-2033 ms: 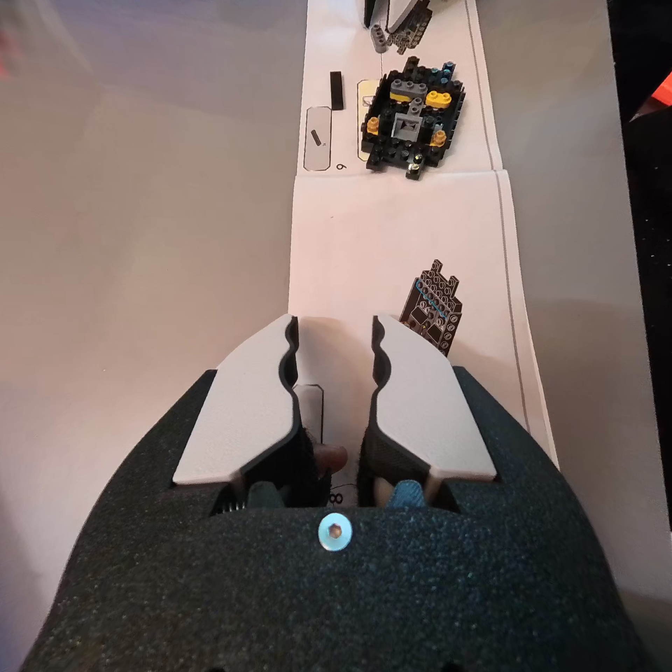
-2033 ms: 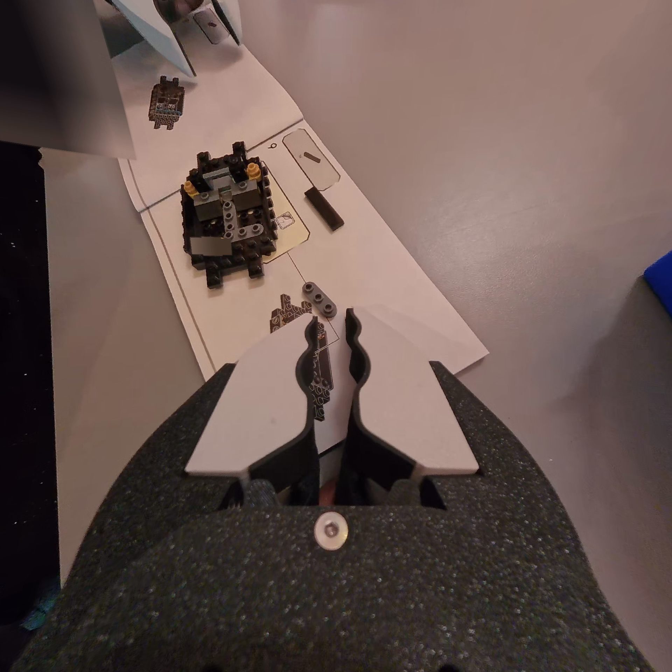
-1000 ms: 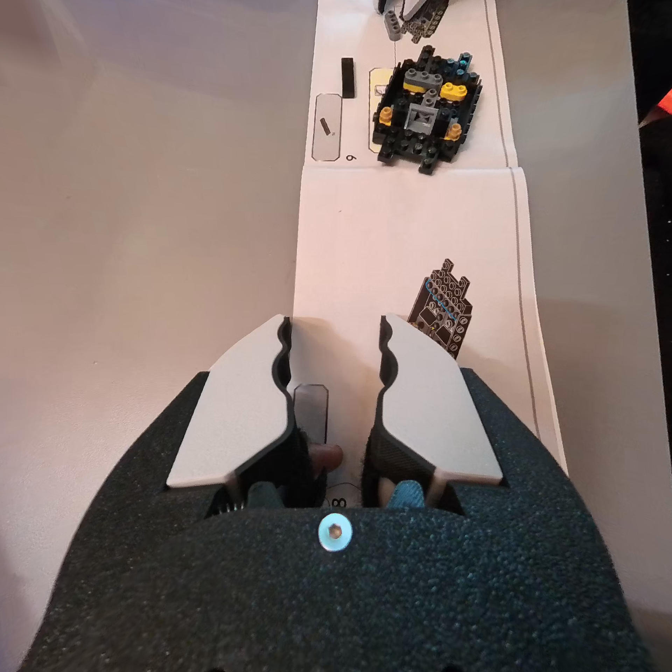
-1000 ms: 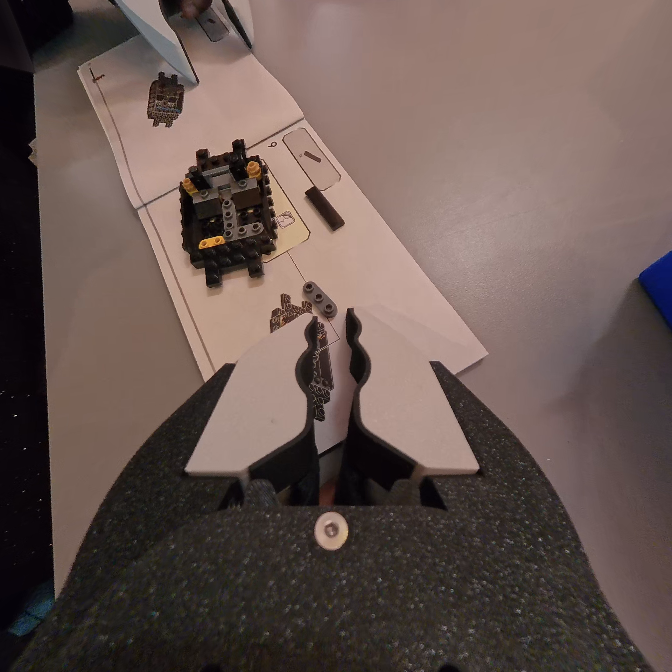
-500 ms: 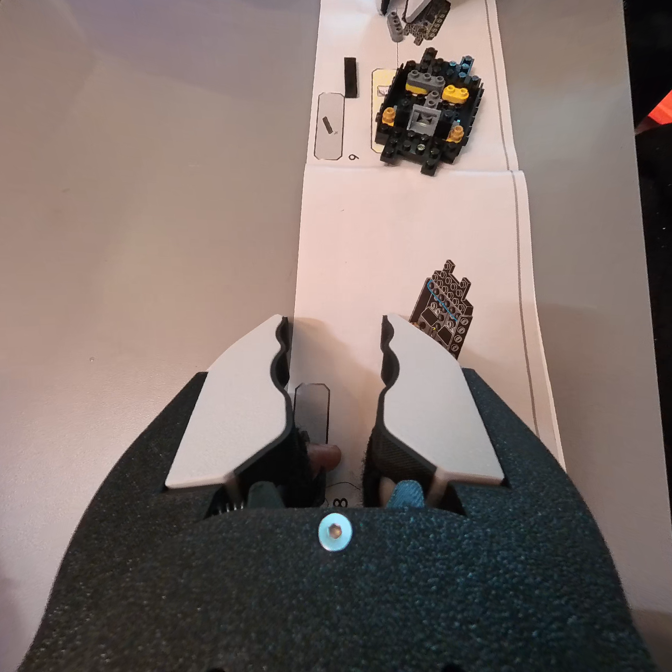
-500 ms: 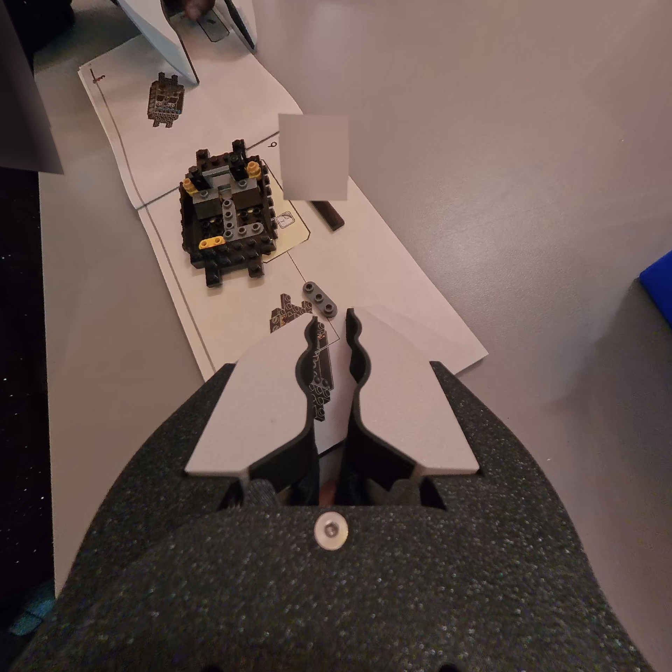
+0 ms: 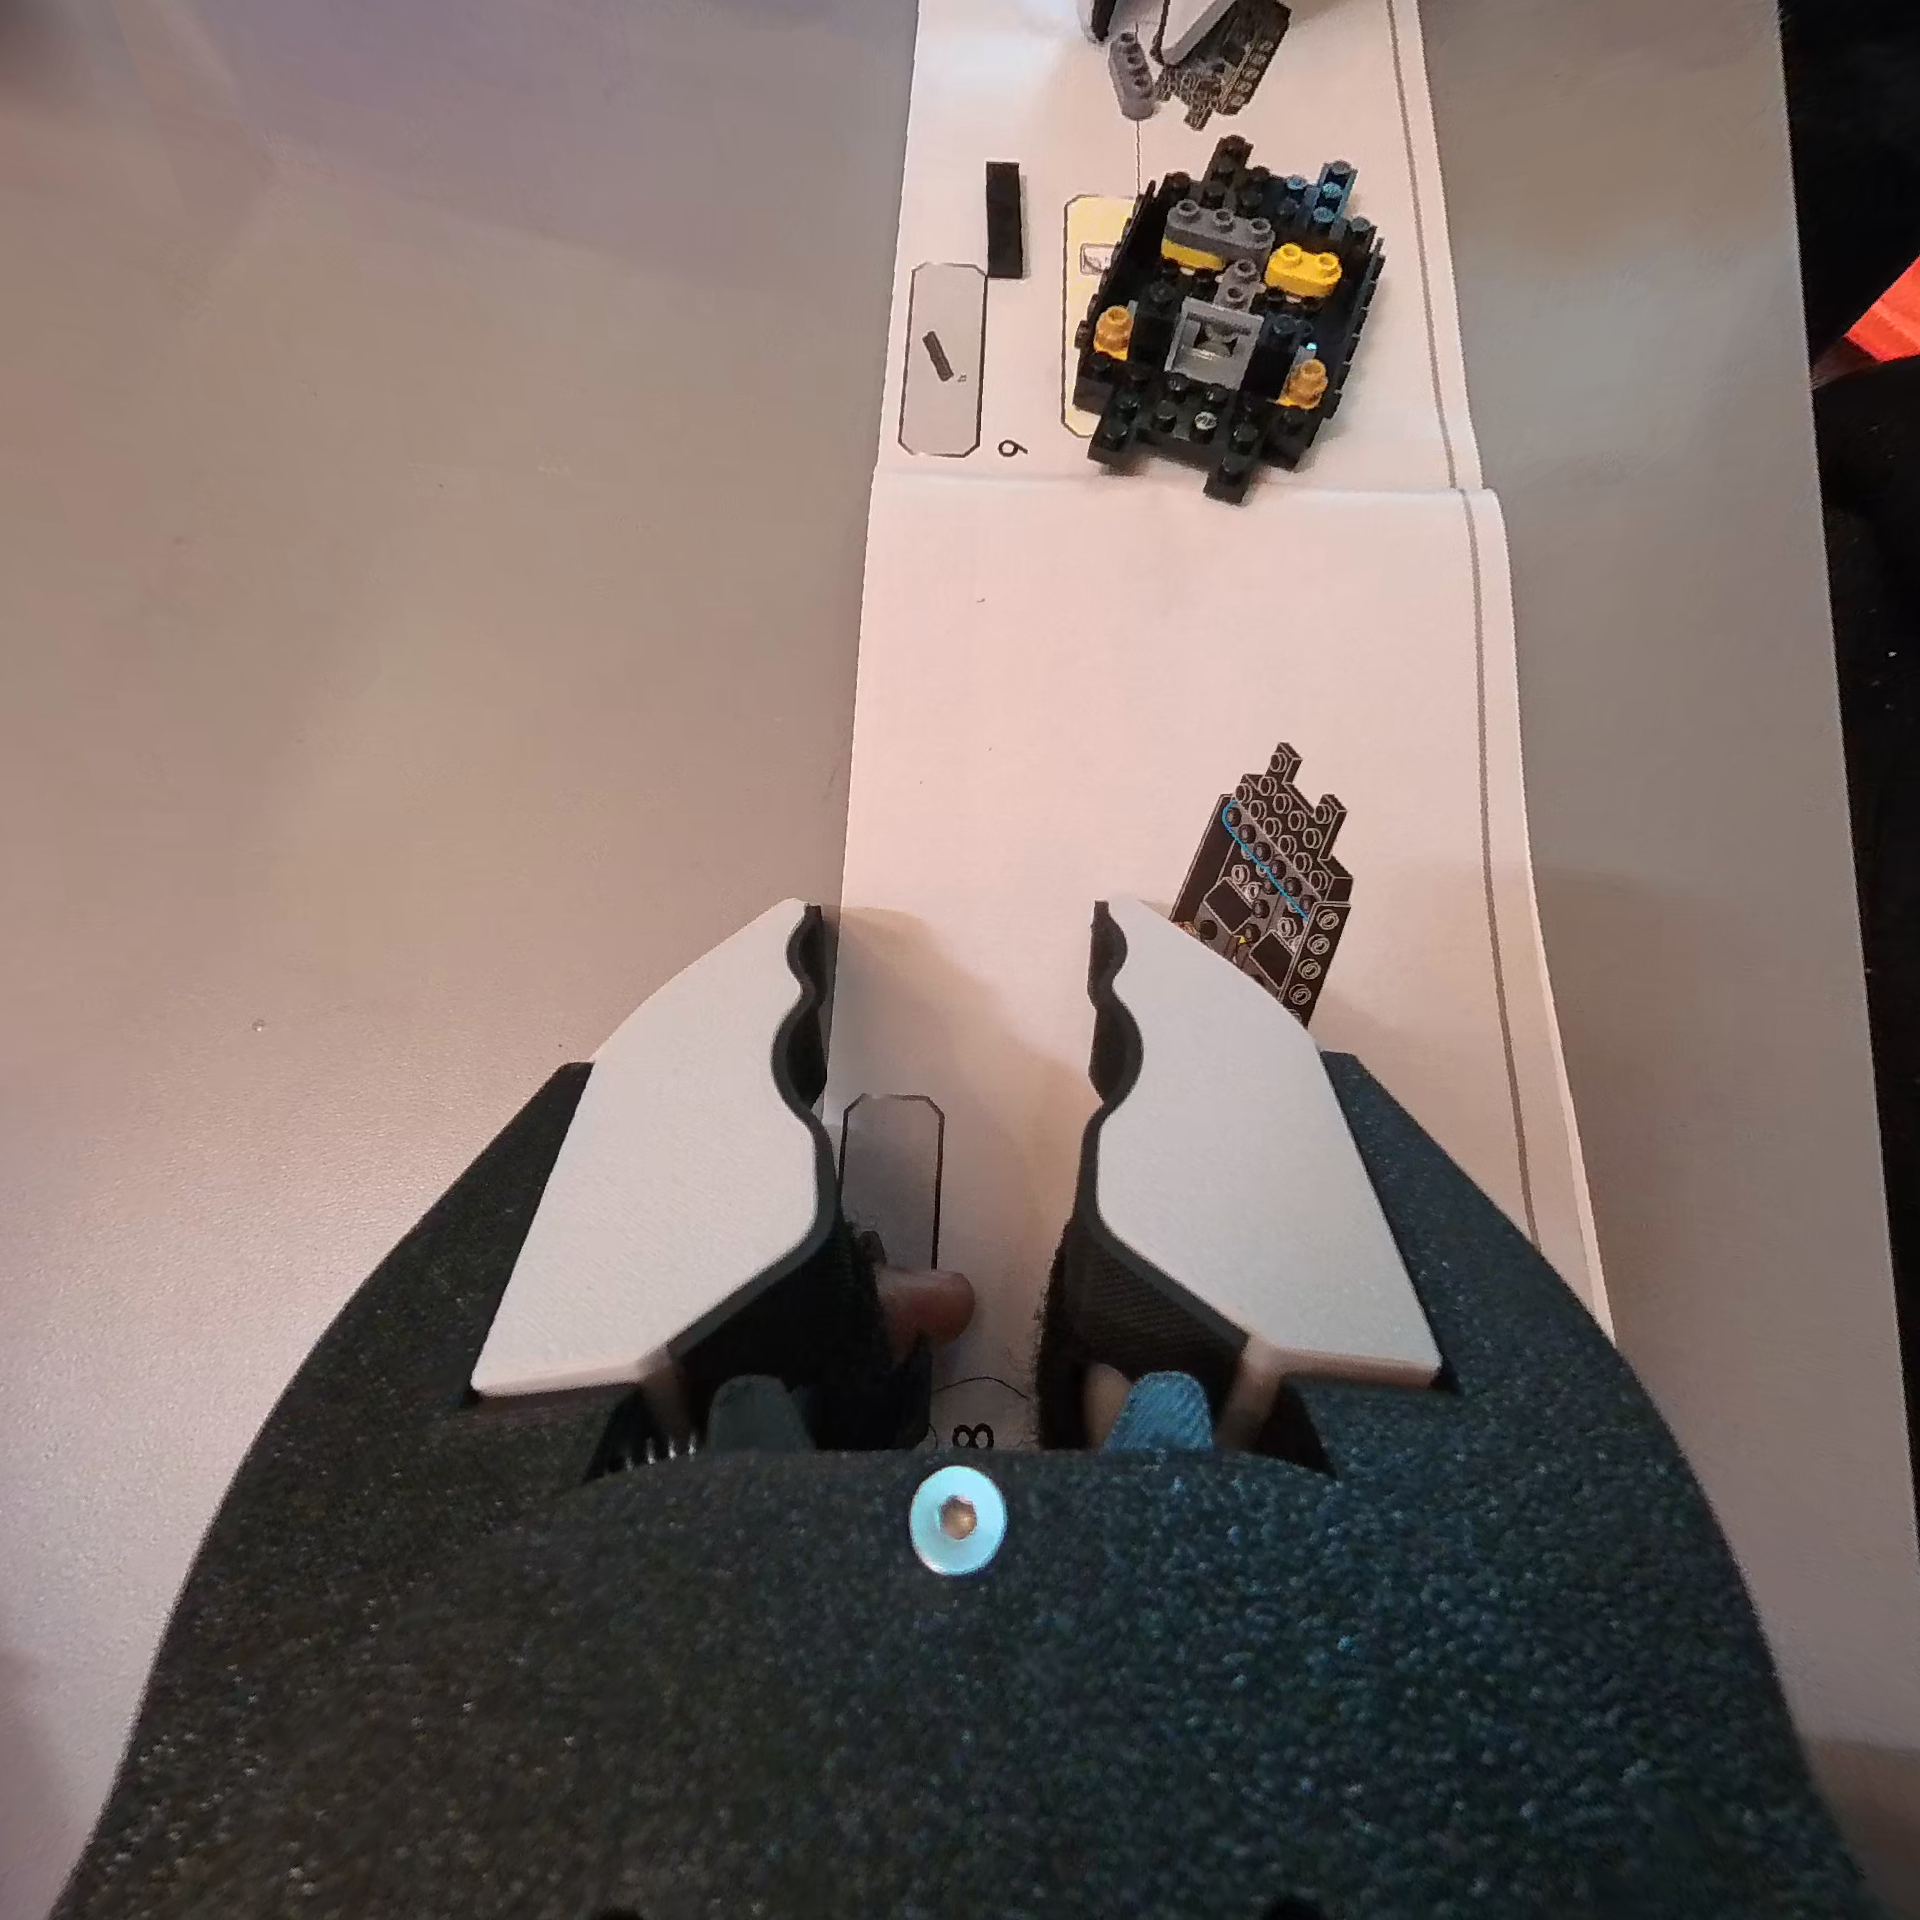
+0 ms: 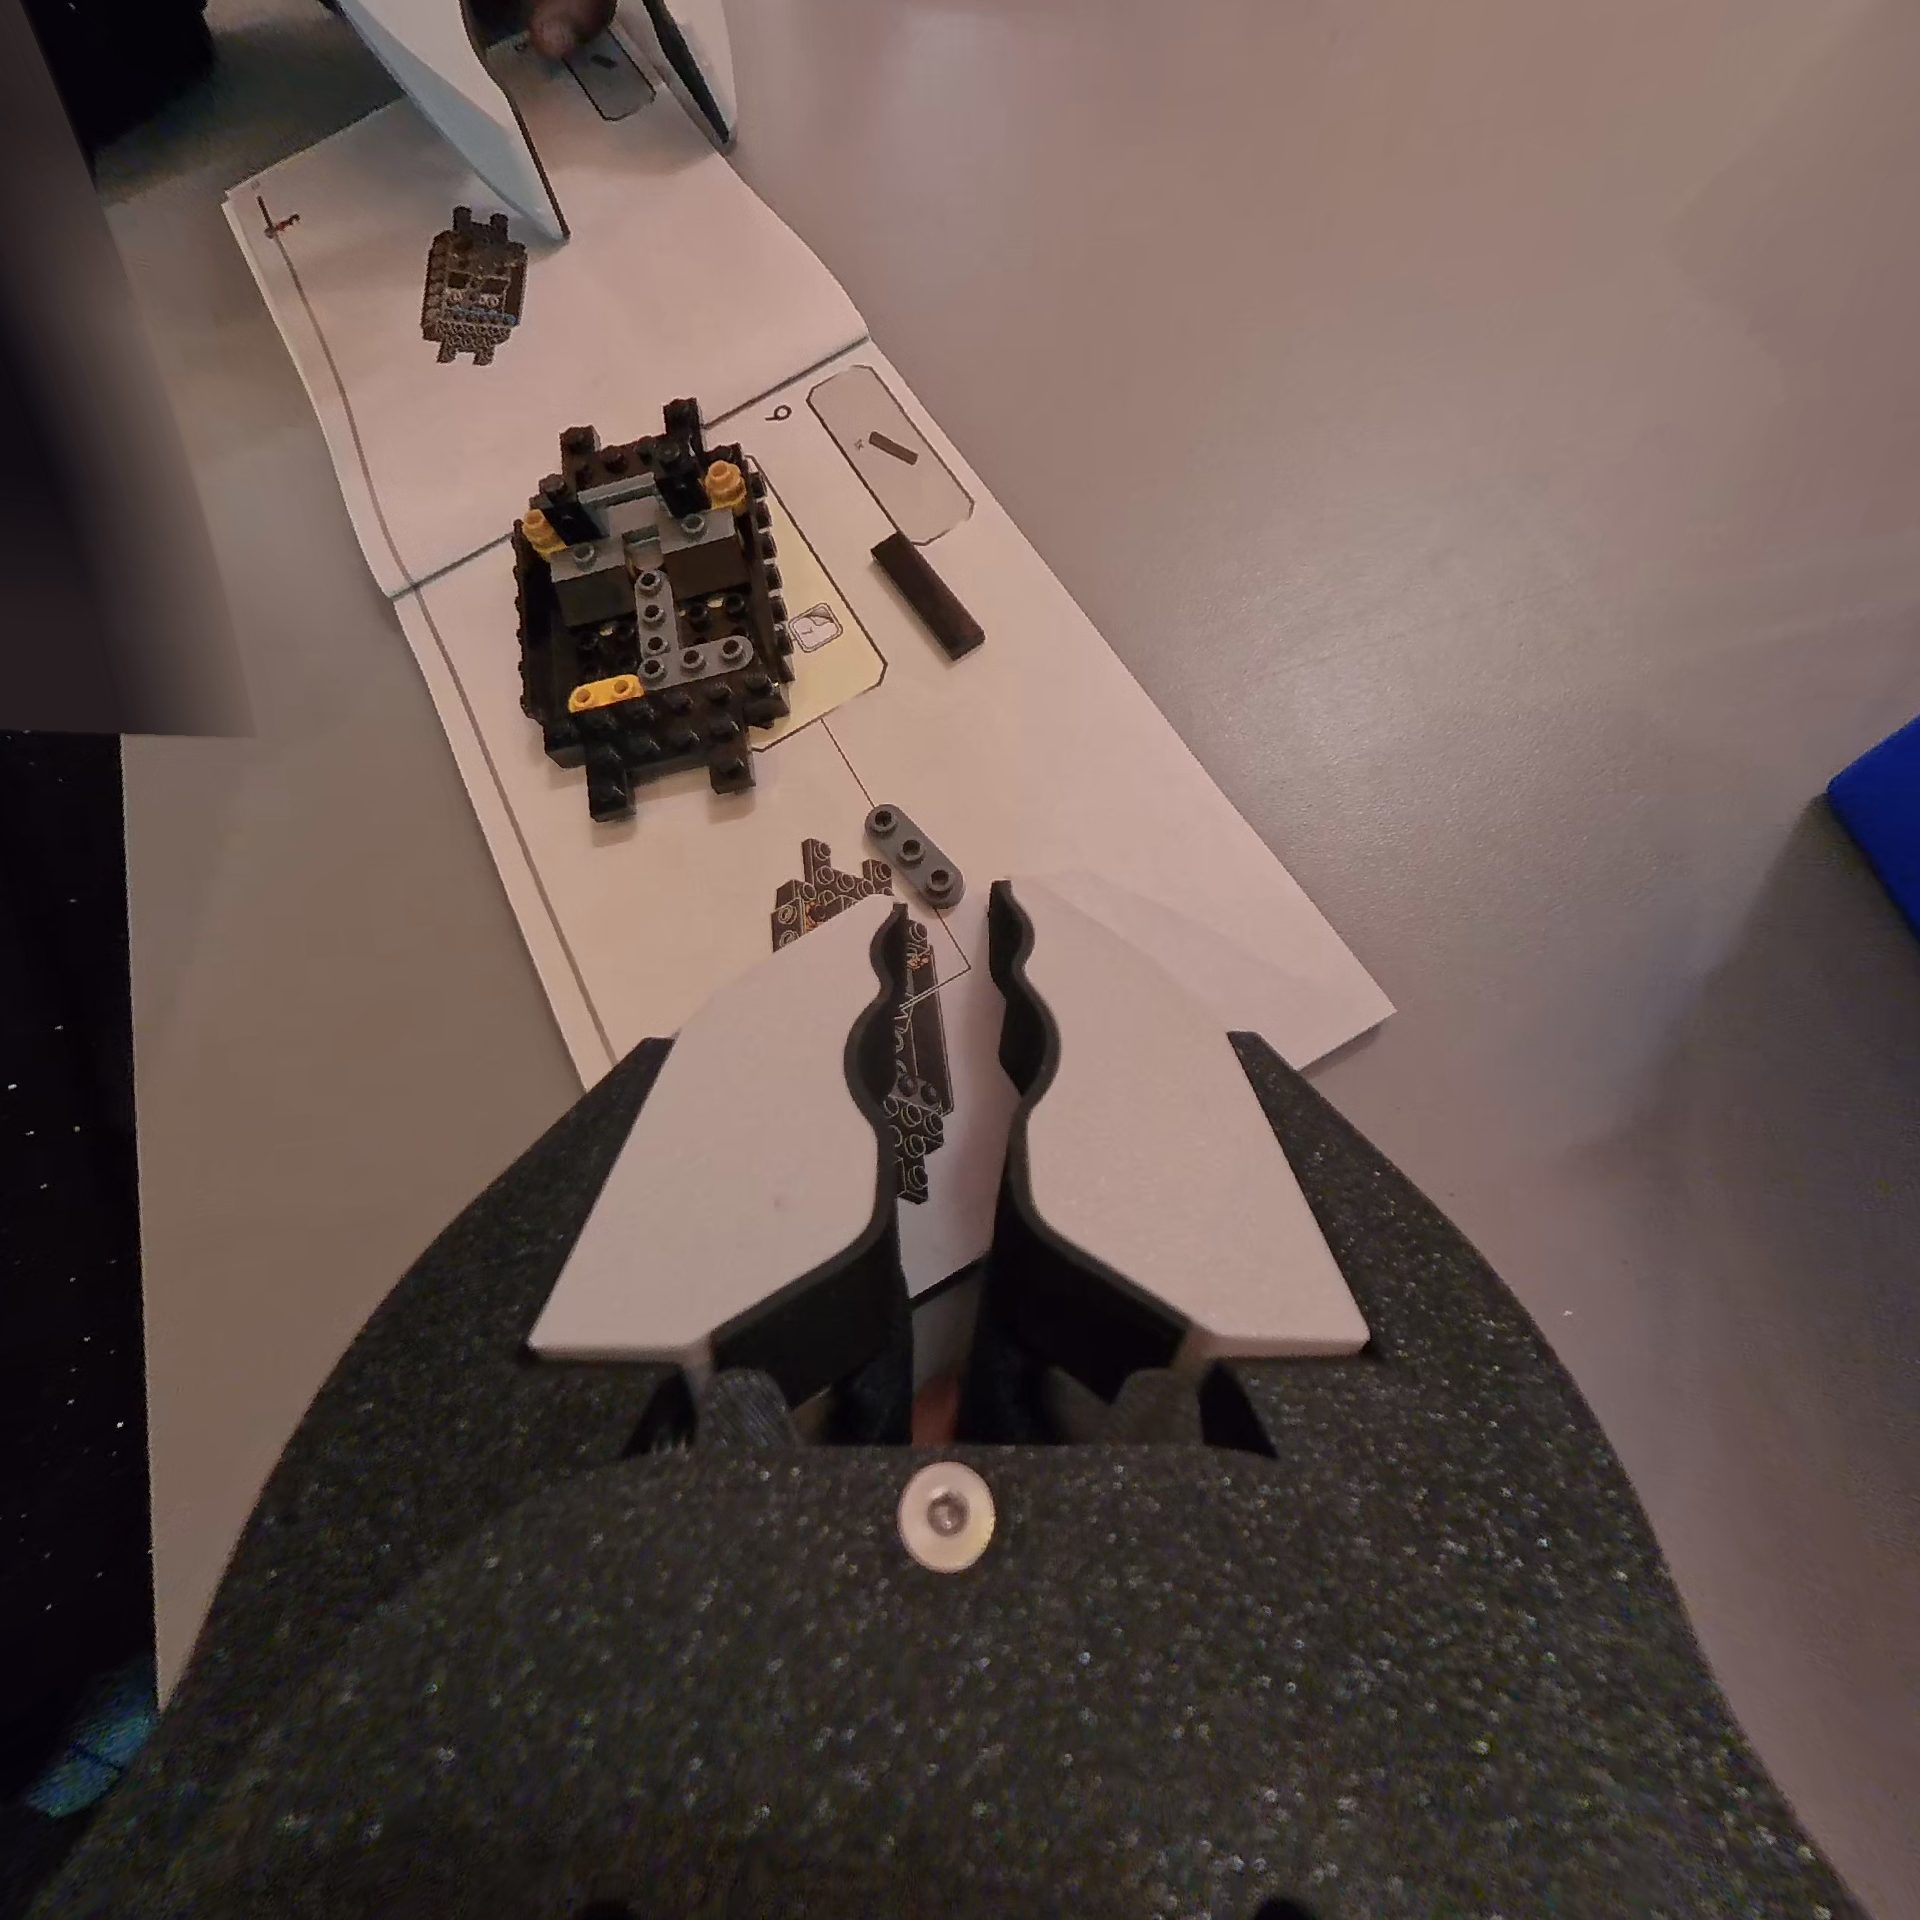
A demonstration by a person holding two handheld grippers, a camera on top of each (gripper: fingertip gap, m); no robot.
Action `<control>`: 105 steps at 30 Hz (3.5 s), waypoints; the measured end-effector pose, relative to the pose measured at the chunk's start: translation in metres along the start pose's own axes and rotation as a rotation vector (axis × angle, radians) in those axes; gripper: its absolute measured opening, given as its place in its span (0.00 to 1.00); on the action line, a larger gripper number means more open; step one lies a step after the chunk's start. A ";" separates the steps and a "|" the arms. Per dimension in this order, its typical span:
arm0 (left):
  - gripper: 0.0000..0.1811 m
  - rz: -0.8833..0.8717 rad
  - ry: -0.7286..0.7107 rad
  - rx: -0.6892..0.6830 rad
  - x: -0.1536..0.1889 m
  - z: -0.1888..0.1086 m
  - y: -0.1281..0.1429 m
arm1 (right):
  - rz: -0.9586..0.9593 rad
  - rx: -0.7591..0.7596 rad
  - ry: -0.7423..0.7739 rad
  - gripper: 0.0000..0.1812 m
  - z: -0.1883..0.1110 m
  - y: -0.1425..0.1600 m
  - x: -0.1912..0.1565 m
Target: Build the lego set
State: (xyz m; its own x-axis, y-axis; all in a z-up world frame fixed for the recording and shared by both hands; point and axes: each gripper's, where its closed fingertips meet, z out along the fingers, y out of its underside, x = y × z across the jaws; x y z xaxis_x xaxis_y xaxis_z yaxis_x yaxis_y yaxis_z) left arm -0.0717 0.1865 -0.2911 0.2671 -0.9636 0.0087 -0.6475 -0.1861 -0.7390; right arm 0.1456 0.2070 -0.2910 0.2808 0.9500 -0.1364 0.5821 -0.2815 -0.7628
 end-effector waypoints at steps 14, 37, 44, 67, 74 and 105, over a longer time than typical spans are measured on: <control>0.27 -0.001 0.001 0.001 0.000 0.000 0.000 | -0.005 0.000 0.004 0.08 0.000 0.000 0.000; 0.08 0.330 -0.012 0.188 0.079 0.030 -0.118 | -0.141 0.068 -0.050 0.15 -0.001 -0.042 -0.046; 0.00 0.338 -0.032 -0.041 0.072 0.086 -0.119 | -0.147 -0.112 -0.051 0.18 0.029 -0.033 -0.066; 0.00 0.132 0.038 -0.105 0.059 0.100 -0.100 | -0.094 -0.201 0.094 0.12 0.041 -0.034 -0.049; 0.00 0.124 0.054 -0.091 0.059 0.100 -0.100 | -0.056 -0.269 0.202 0.12 0.040 -0.032 -0.048; 0.00 0.167 0.085 -0.090 0.061 0.100 -0.098 | -0.373 0.037 0.634 0.10 0.022 -0.041 -0.042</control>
State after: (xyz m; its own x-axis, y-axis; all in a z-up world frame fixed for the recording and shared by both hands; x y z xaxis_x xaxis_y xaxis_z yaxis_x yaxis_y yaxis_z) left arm 0.0792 0.1650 -0.2853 0.0921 -0.9945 -0.0496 -0.7398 -0.0350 -0.6720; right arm 0.0934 0.1817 -0.2676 0.4631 0.7183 0.5192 0.7019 0.0604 -0.7097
